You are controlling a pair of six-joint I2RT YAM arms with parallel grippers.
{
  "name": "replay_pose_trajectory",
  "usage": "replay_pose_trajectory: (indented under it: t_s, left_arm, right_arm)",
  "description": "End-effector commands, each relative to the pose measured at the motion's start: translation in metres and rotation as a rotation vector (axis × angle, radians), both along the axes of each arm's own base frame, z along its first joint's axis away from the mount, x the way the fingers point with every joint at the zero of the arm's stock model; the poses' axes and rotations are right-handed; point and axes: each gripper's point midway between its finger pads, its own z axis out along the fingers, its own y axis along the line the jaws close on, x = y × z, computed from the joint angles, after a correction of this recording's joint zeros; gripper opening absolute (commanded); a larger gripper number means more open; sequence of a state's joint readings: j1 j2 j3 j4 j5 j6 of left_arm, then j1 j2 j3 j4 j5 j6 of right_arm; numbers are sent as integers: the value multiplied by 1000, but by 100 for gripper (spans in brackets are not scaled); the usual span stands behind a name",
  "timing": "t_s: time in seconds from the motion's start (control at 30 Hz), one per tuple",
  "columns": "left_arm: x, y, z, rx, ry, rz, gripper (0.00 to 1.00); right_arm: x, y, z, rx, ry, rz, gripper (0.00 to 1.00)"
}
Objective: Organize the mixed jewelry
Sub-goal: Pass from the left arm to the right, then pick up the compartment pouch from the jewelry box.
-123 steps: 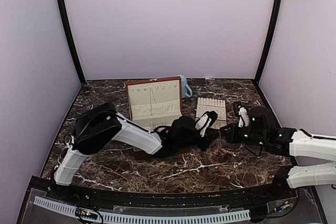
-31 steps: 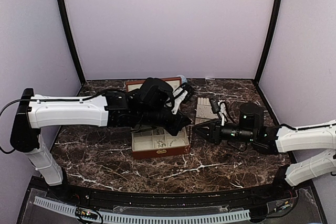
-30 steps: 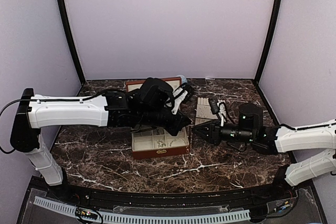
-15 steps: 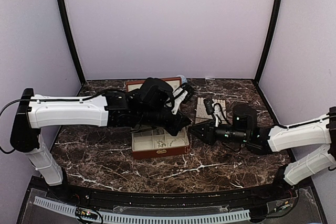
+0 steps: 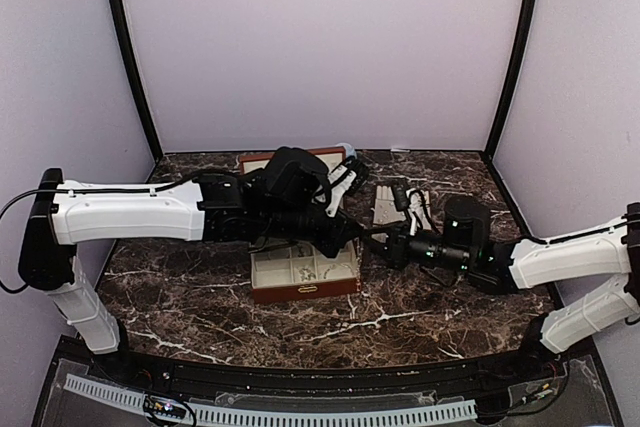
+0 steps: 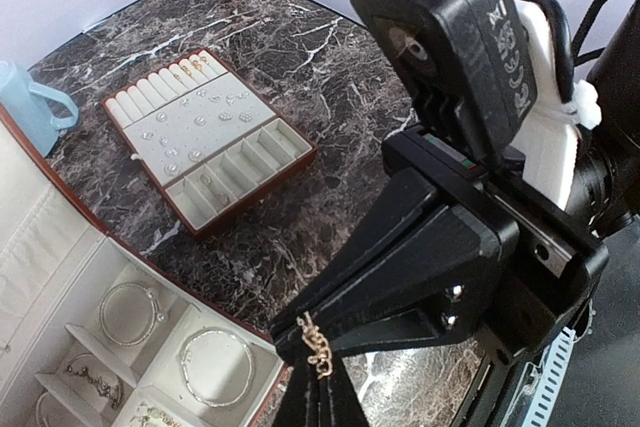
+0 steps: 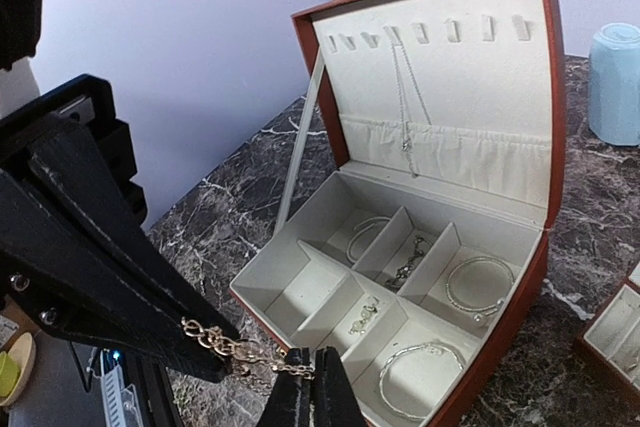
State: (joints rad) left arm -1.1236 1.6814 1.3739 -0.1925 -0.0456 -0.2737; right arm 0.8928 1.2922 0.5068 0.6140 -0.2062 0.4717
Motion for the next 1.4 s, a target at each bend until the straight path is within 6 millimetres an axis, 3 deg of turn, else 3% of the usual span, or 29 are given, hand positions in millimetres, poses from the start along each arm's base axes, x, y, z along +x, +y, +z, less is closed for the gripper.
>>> replay_pose_trajectory:
  t_s: [0.0,0.23,0.4,0.47,0.5,0.63,0.73,0.77,0.8,1.07,1.1,1.13,1.17,1.2,1.23,1.37]
  left_arm:
    - [6,17,33,-49,-55,39,0]
    - [24,28,50,-69,-132,47,0]
    - [37,29,68,-106,-193,15,0]
    - [41,30,73,-114,-214,13,8]
    - [43,31,74,-109,-230,11,18]
    - [56,47,78,-93,-287,47,44]
    - [65,67,66,-68,-320,71,59]
    - [64,74,56,-52,-310,70,60]
    - [71,80,59,-52,-347,75,62]
    - [98,131,16,17,-458,95,66]
    - [103,139,2,44,-456,105,66]
    - [107,141,4,48,-504,101,66]
    - [108,147,-13,82,-505,102,66]
    - [113,149,-10,96,-570,108,68]
    - [114,154,-26,132,-577,106,69]
    - [130,163,-38,187,-683,140,75]
  right_arm:
    - [15,-2,44,67,-64,-88,0]
    - [43,-12,74,-21,-74,-240,0]
    - [62,-1,96,-65,-85,-280,0]
    - [69,4,98,-82,-82,-296,0]
    - [74,6,102,-85,-85,-306,0]
    - [91,18,110,-126,-92,-336,0]
    - [103,27,106,-173,-90,-349,0]
    - [105,28,105,-192,-89,-352,0]
    - [108,30,105,-201,-91,-356,0]
    - [120,46,108,-220,-96,-342,0]
    - [120,48,109,-216,-97,-336,0]
    - [120,50,110,-212,-98,-331,0]
    - [120,52,112,-208,-100,-325,0]
    - [120,53,114,-207,-102,-320,0]
    - [120,54,115,-204,-104,-316,0]
    - [121,55,122,-200,-116,-315,0]
